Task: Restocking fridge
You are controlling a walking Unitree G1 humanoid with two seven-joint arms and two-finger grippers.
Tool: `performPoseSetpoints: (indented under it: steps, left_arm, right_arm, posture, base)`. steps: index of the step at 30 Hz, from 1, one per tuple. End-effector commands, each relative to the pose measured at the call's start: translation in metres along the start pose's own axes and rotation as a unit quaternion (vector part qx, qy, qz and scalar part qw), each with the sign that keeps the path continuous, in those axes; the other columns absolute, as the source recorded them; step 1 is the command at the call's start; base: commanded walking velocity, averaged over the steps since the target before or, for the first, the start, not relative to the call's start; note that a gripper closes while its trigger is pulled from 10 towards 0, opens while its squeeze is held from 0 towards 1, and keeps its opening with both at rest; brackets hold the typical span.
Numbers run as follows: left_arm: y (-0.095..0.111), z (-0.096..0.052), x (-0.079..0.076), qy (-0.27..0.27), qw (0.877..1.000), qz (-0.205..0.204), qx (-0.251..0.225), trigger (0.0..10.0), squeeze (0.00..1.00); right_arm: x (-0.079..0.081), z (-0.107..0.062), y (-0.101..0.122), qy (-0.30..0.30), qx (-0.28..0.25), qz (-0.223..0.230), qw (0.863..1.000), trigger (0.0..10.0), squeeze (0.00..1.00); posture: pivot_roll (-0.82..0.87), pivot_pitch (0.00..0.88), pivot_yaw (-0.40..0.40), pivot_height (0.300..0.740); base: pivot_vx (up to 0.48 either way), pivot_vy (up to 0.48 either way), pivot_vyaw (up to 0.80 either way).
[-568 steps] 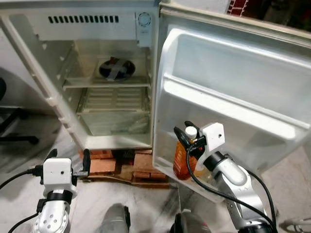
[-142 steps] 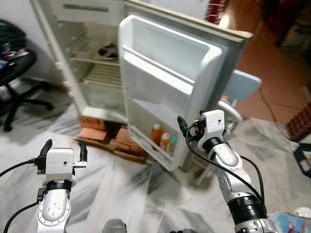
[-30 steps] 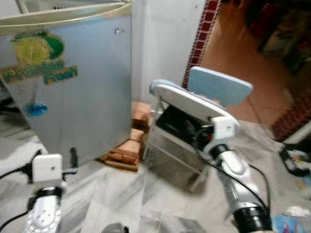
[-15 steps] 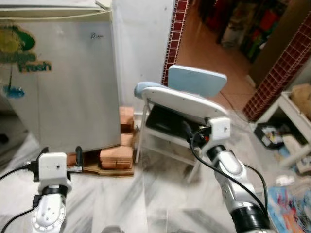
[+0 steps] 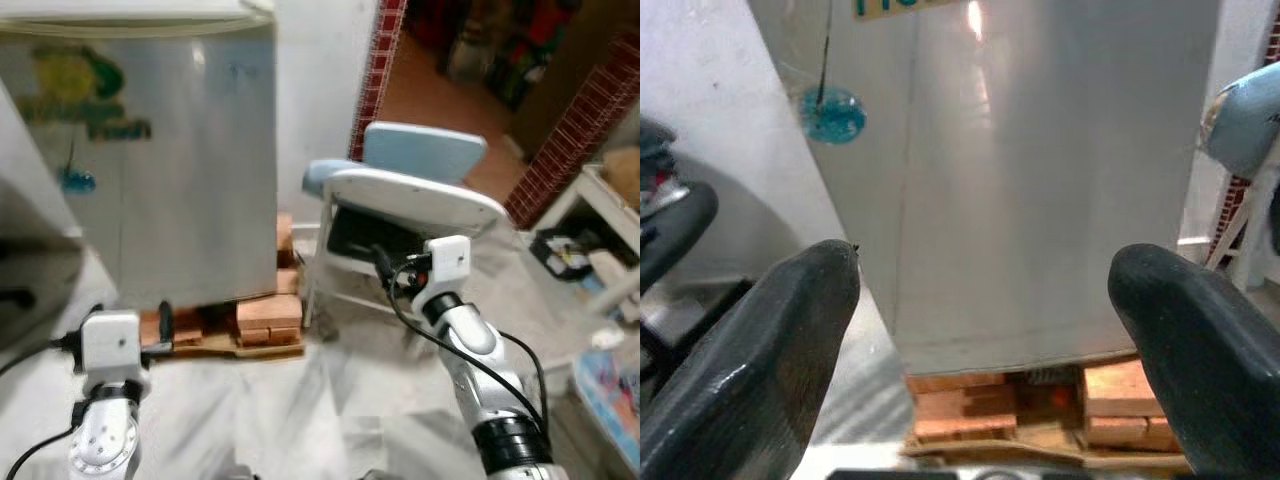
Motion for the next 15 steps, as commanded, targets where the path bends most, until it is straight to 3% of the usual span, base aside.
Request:
performPoseSetpoints:
  steps: [1, 15]
  left_arm:
    - [0.003, 0.003, -0.0138, -0.027, 1.0, -0.011, -0.005, 10.0, 0.0]
    - [0.0107, 0.0125, -0.0219, -0.053, 0.998, 0.002, -0.022, 10.0, 0.0]
  right_arm:
    - [-0.0161, -0.0036, 0.0026, -0.023, -0.004, -0.007, 1.0, 10.0, 0.0]
    - [-0.0114, -0.0068, -0.0038, -0.025, -0.002, -0.011, 1.0, 10.0, 0.0]
  posture:
    - [0.06, 0.04, -0.034, 0.74]
    - [0.05, 0.029, -0.014, 0.74]
  base:
    - [0.0, 0.48, -0.8]
    - [0.0, 0.48, -0.8]
Point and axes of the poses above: a point about 5 cm out from each wrist's last joint towards the gripper, its own z axis pointing out of the wrist towards the gripper, its own y axis along the axis of the wrist's last joint, x = y × z, the point moved 6 cm from there along z, pointing out of the wrist towards the gripper, and after that the axes turned 3 degrees about -z, right-handed, at the moved point
